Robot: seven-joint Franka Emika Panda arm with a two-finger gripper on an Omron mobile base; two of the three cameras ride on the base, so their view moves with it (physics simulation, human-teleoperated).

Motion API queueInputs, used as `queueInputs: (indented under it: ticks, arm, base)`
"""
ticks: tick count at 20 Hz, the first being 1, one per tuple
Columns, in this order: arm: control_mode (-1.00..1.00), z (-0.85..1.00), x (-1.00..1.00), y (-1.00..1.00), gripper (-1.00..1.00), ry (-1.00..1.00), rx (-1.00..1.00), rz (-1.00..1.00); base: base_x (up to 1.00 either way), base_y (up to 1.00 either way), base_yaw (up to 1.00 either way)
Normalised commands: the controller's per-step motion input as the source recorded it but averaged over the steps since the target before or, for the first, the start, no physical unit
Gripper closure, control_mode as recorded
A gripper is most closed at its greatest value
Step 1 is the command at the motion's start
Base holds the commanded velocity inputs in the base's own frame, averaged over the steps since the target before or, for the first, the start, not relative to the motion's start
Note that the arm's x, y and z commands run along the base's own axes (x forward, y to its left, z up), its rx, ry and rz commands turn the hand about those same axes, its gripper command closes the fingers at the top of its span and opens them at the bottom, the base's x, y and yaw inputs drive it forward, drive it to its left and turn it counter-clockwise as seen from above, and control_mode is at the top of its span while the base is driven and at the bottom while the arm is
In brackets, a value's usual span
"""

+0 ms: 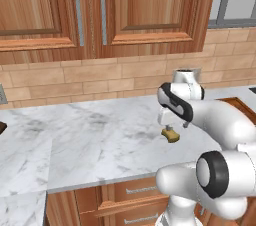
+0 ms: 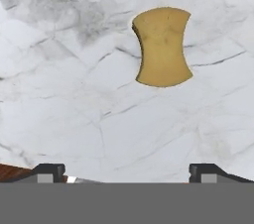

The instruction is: Pick up the sponge from the counter and clean the cutting board by briefly scrubbing or pressing down on the cutting board. Once finished, release the sponge.

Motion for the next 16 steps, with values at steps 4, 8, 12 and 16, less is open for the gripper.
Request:
queueInputs:
  ticks: [4,8,12,16]
  arm:
    - [-1.00,-0.30,0.22,-0.04,-1.00,0.10,0.00,0.00]
    - [-1.00,-0.24,0.18,-0.05,-1.00,0.07,0.00,0.00]
    - [-1.00,-0.26,0.12,-0.07,-1.00,0.02,0.00,0.00]
    - [-1.00,-0.25,0.05,-0.10,-1.00,0.00,0.00,0.00]
  base:
    - [0.00,0.00,0.00]
    - [0.00,0.00,0.00]
    - [0.00,0.00,0.00]
    - [0.00,0.00,0.00]
